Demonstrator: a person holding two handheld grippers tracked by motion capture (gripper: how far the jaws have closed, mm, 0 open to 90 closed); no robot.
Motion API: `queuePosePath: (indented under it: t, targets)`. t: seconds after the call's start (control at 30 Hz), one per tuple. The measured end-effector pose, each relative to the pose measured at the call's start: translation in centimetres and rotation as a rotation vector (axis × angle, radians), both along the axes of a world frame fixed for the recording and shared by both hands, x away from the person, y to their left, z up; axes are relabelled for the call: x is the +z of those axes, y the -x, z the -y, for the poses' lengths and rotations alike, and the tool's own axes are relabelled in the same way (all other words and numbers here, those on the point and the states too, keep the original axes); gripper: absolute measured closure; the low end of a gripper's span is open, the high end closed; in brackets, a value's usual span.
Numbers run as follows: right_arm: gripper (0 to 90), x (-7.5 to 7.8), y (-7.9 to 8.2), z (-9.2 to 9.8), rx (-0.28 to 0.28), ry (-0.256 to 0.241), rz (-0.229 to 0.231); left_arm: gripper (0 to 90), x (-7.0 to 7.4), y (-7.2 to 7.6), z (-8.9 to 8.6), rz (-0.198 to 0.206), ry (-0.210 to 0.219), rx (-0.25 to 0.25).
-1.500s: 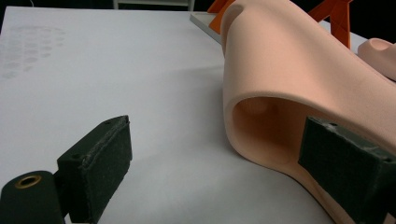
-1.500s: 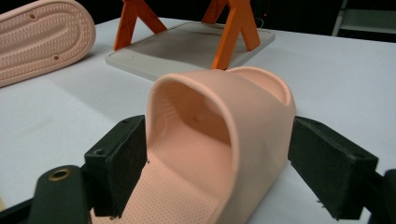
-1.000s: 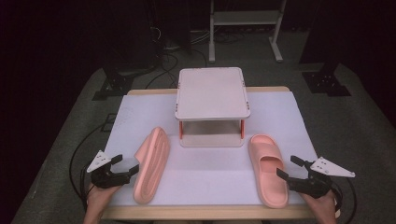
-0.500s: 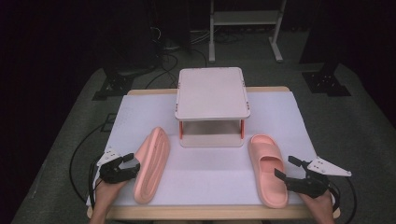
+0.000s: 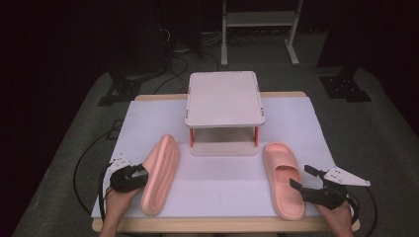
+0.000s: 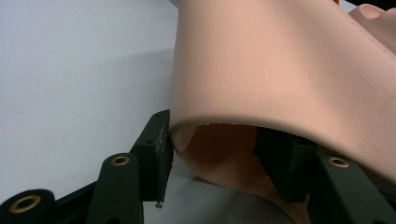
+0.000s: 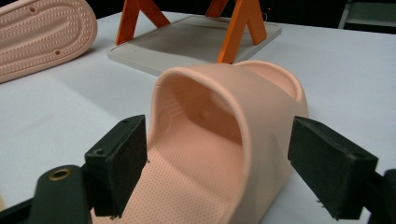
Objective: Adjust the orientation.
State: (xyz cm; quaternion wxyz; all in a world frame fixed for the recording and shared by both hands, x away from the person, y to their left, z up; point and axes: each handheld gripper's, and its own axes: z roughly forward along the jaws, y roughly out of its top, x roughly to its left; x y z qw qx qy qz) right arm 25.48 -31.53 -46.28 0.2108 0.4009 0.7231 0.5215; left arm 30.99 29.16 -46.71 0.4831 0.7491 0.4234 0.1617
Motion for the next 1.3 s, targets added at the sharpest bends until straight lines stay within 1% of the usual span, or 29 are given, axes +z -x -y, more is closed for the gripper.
queuePosePath:
  t: [0.07,0.17,0.53,0.57,0.6,0.63,0.73,0.97,1.03,1.07,1.17,1.23,1.27,1.3]
  targets:
    - [19.4,0.0,0.0,0.0,0.000,0.001,0.000,46.8,0.0,0.0,0.0,0.002,0.007,0.002]
    - [19.4,0.0,0.0,0.0,-0.001,0.002,0.000,46.5,0.1,0.1,0.0,-0.001,0.030,0.003]
    - [19.4,0.0,0.0,0.0,0.000,0.006,0.001,46.3,0.5,0.4,0.5,0.037,0.050,-0.012]
    - [19.4,0.0,0.1,0.0,0.000,0.005,-0.001,46.3,0.6,0.4,0.5,0.041,0.061,-0.012]
    - [19.4,0.0,0.1,0.0,0.000,0.005,-0.001,46.3,0.6,0.4,0.5,0.041,0.061,-0.012]
    - [19.4,0.0,0.1,0.0,0.000,0.005,-0.002,46.6,0.7,0.5,0.6,0.048,0.090,-0.021]
    - [19.4,0.0,0.1,0.0,-0.001,0.003,-0.003,46.8,0.9,0.6,0.8,0.060,0.104,-0.029]
    - [19.4,0.0,0.1,0.0,0.000,0.005,0.001,47.5,1.1,0.8,1.2,0.074,0.094,-0.058]
    - [19.4,0.0,0.1,0.0,-0.002,0.003,0.000,47.6,1.1,0.9,1.4,0.073,0.093,-0.055]
    - [19.4,0.0,0.1,0.0,-0.002,0.001,-0.002,47.6,1.0,0.8,1.4,0.073,0.081,-0.058]
    - [19.4,0.0,0.1,0.0,0.001,0.004,0.002,47.6,0.9,0.8,1.8,0.068,0.063,-0.057]
    - [19.4,0.0,0.1,0.0,0.001,0.004,0.002,46.1,0.8,0.7,2.3,0.054,0.065,-0.080]
    - [19.4,0.0,0.1,0.0,0.000,0.004,0.002,46.5,0.8,0.7,2.8,0.063,0.039,-0.077]
    - [19.4,0.0,0.1,-0.1,0.001,0.004,0.003,46.7,0.8,0.7,3.2,0.062,0.021,-0.083]
